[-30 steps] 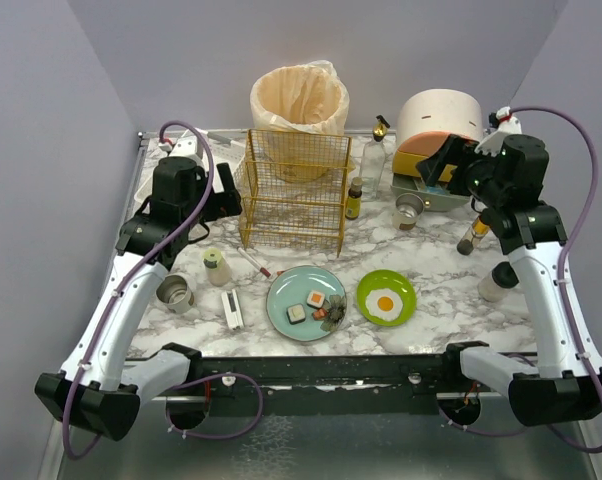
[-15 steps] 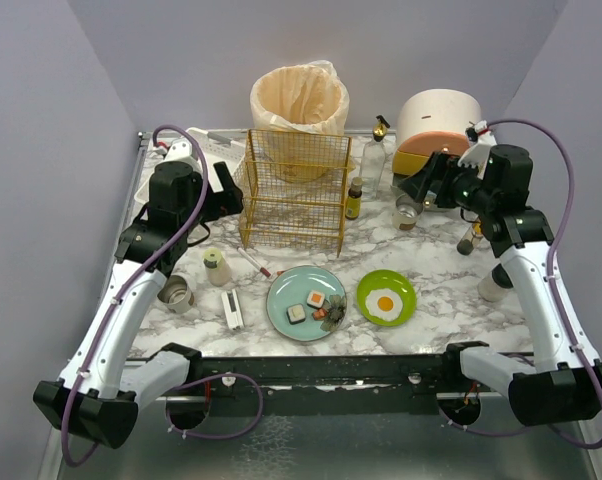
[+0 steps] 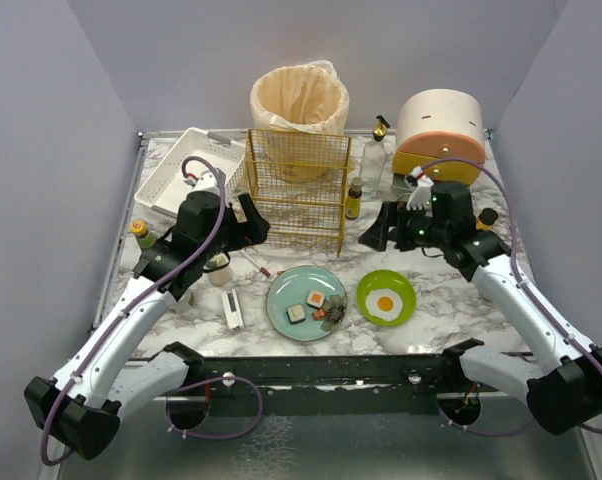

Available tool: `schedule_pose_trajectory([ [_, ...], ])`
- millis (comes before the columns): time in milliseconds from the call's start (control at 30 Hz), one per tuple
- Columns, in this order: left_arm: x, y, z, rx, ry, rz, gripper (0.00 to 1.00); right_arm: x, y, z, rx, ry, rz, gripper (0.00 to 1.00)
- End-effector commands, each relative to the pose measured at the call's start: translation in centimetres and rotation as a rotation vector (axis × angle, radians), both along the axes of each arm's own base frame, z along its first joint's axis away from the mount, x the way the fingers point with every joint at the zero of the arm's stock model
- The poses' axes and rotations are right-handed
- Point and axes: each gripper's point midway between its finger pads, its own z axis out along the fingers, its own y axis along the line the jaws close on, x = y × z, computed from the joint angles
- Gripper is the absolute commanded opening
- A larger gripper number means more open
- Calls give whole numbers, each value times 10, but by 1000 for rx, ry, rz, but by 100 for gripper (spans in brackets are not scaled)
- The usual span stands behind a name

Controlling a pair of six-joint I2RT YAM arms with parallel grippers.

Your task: Clear the kitchen counter

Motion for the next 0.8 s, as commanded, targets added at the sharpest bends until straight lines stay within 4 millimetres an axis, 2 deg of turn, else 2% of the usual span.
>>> schedule_pose_trajectory([
  [0, -21, -23, -22, -48, 53, -12, 93, -11, 22, -20, 1, 24, 0, 92],
  [100, -38, -34, -36, -64, 83, -31, 93, -21, 37, -33, 11, 50, 15, 91],
  [200, -57, -46, -59, -78, 140, -56, 93, -30, 47, -52, 7, 94, 25, 89],
  [367, -81, -65, -87, -60, 185, -98, 92, -41, 48, -76, 1, 140, -18, 83],
  [533, -92, -69, -111, -28, 229, -90, 92, -42, 45, -93, 4, 168, -58, 77],
  [767, -93, -59, -140, 3, 244, -52, 91, -44, 54, -114, 19, 200, -16, 66],
])
